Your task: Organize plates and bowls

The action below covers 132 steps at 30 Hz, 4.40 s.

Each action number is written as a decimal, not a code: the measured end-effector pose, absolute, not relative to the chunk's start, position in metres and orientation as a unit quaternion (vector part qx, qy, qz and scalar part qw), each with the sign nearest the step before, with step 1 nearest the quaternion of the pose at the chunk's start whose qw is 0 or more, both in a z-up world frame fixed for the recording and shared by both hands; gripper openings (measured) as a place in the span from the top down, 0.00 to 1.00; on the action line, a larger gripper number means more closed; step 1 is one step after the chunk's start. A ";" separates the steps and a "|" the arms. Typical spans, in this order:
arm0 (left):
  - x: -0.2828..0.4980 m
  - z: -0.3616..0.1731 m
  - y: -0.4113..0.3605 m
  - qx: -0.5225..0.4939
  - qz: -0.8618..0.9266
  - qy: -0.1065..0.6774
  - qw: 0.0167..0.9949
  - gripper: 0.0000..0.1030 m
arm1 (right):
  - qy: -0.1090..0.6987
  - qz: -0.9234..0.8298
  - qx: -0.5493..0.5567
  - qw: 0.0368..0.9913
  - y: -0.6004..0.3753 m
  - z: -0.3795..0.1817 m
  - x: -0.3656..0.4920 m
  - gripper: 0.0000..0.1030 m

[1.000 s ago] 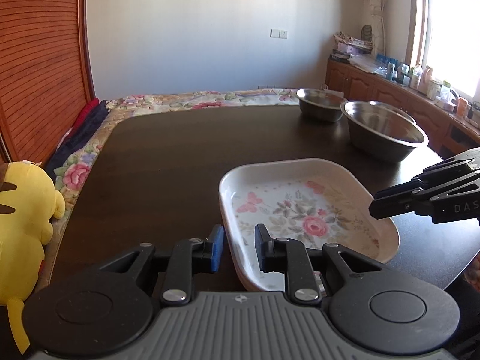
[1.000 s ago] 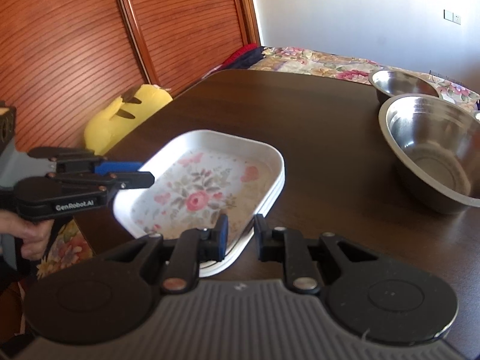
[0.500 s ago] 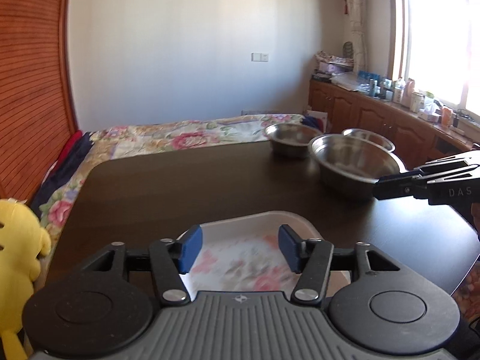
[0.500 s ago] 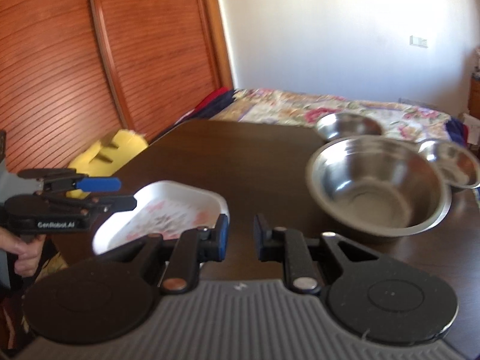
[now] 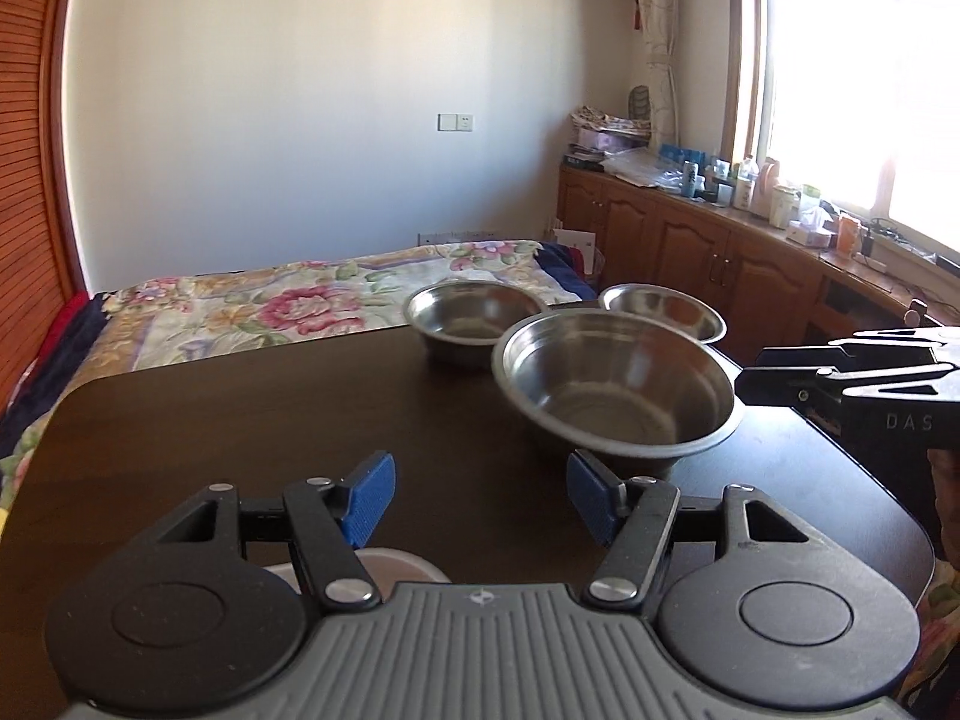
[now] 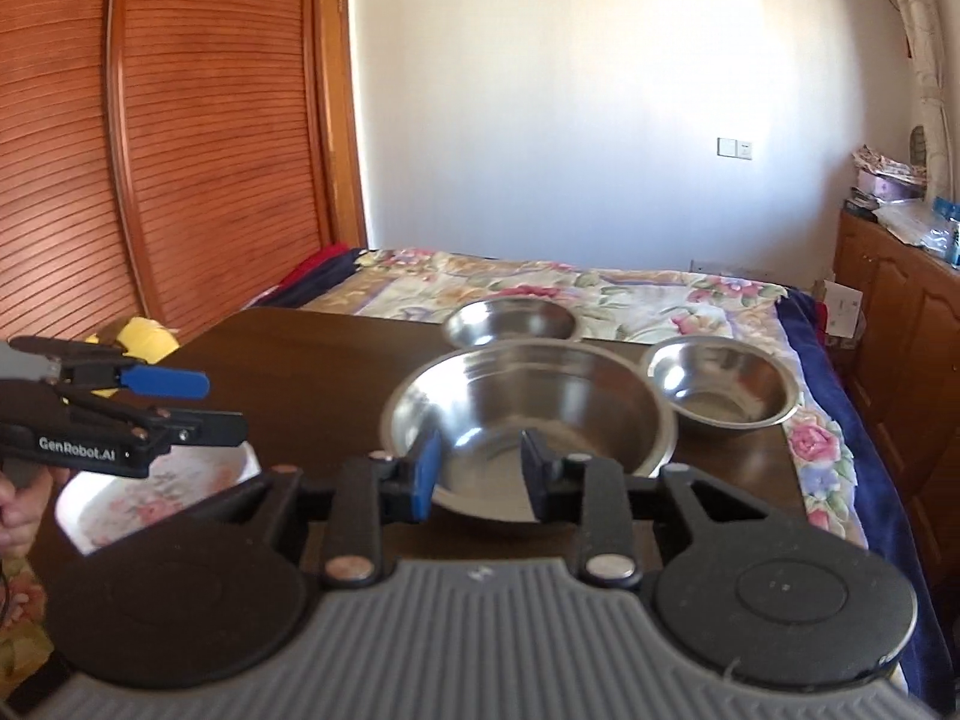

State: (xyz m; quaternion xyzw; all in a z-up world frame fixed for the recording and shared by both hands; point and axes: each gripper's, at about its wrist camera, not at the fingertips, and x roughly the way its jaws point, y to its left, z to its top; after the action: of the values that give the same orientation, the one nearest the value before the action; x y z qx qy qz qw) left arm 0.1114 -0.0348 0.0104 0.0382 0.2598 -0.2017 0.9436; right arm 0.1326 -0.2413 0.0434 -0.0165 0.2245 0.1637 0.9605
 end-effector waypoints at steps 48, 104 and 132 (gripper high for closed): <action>0.205 -0.015 -0.090 0.009 -0.201 0.319 0.926 0.72 | 0.255 0.173 0.052 0.950 -0.303 0.001 0.212 0.52; 0.109 0.000 -0.044 -0.014 -0.226 0.296 0.928 0.79 | 0.253 0.156 0.051 0.954 -0.272 0.021 0.130 0.68; 0.088 -0.026 -0.042 -0.015 -0.224 0.320 0.920 0.79 | 0.275 0.147 0.056 0.948 -0.267 0.001 0.112 0.68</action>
State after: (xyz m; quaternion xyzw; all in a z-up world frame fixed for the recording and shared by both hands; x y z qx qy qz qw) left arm 0.0884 -0.0420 -0.0259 -0.0150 0.3203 -0.2243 0.9203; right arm 0.1119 -0.2670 0.0007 0.0564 0.2750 0.1473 0.9484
